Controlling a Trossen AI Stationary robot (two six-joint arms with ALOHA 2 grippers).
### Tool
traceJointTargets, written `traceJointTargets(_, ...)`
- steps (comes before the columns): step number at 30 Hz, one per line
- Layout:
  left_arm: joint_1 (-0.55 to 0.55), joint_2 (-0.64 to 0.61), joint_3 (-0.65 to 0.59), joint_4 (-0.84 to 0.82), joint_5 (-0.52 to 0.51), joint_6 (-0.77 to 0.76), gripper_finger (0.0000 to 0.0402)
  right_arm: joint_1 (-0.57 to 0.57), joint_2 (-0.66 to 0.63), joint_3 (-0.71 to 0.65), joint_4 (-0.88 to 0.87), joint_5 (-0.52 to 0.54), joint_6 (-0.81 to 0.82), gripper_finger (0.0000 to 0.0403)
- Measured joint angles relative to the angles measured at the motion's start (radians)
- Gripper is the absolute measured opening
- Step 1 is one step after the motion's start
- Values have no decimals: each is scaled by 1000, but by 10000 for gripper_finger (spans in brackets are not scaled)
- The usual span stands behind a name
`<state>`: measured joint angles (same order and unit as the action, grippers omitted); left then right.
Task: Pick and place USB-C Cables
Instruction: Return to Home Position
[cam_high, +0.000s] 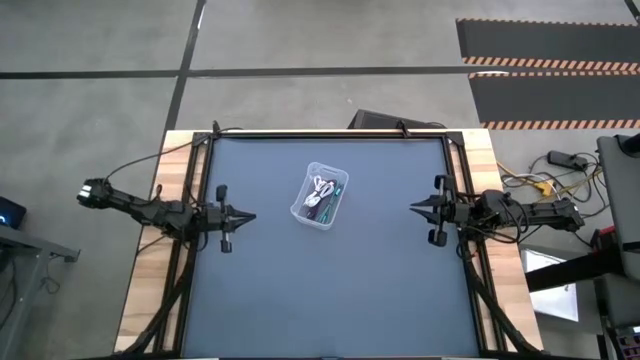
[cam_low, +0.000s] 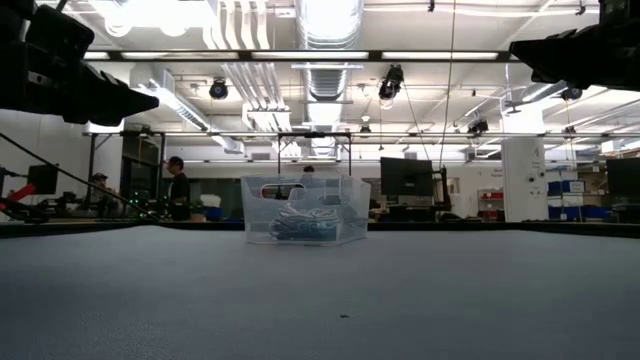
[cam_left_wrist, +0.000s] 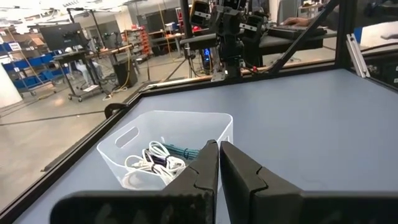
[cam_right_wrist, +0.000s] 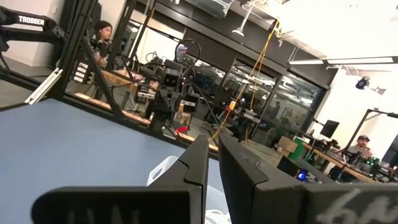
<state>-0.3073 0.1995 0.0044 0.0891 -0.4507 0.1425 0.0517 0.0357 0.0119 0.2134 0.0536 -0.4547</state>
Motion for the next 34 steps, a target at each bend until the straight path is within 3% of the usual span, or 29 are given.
traceJointTargets(34,0,69,0,0,0,0,1,0,0,0,0,0,1,27)
